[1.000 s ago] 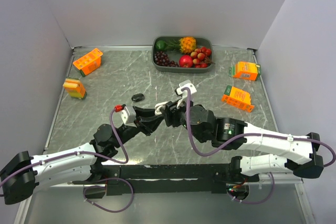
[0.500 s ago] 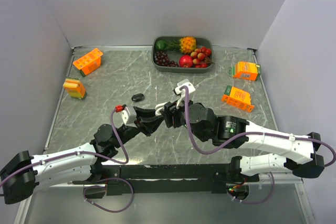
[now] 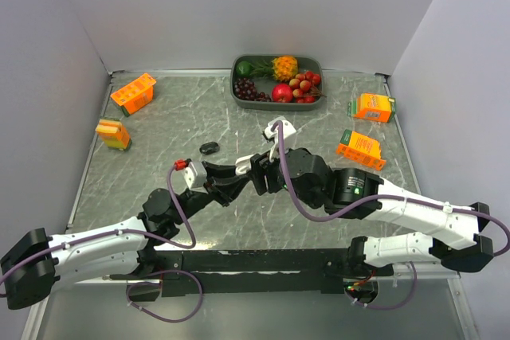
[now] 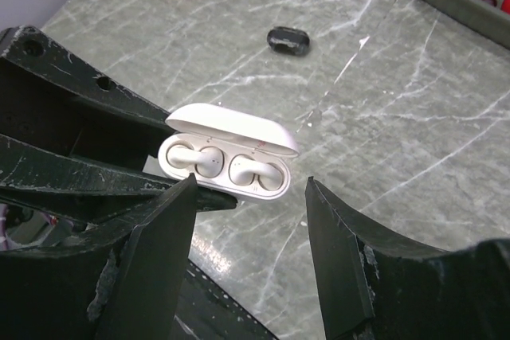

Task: Insert the wireless bluetooth earbuds into the charging case
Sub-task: Place the earbud in the charging case, then close the charging case, then open the charging case.

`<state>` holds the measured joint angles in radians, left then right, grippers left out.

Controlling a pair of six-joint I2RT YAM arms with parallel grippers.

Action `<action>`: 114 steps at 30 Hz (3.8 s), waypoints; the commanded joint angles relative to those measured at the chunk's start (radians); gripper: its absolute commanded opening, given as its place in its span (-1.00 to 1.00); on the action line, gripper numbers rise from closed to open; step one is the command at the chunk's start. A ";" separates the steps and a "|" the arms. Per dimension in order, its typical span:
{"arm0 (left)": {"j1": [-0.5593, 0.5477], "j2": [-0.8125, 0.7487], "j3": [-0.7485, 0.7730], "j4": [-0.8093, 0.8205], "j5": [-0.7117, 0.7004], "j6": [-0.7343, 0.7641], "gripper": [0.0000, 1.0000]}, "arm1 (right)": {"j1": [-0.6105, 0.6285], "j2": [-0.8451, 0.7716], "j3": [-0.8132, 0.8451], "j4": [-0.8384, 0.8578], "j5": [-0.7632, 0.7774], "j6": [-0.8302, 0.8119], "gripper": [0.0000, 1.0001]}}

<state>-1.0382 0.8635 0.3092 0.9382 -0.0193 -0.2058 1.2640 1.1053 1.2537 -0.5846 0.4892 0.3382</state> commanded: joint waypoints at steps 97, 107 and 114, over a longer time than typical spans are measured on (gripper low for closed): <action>0.145 -0.164 -0.042 0.050 0.449 -0.282 -0.98 | -0.021 0.011 0.205 -0.198 -0.365 -0.237 0.28; 0.145 -0.158 -0.028 0.037 0.466 -0.279 -0.98 | -0.022 0.041 0.222 -0.215 -0.394 -0.257 0.29; 0.147 -0.141 -0.016 0.028 0.507 -0.270 -0.98 | -0.023 0.045 0.214 -0.209 -0.340 -0.237 0.28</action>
<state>-0.8951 0.7174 0.2405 0.9478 0.4450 -0.4900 1.2373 1.1629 1.4403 -0.7948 0.1089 0.1032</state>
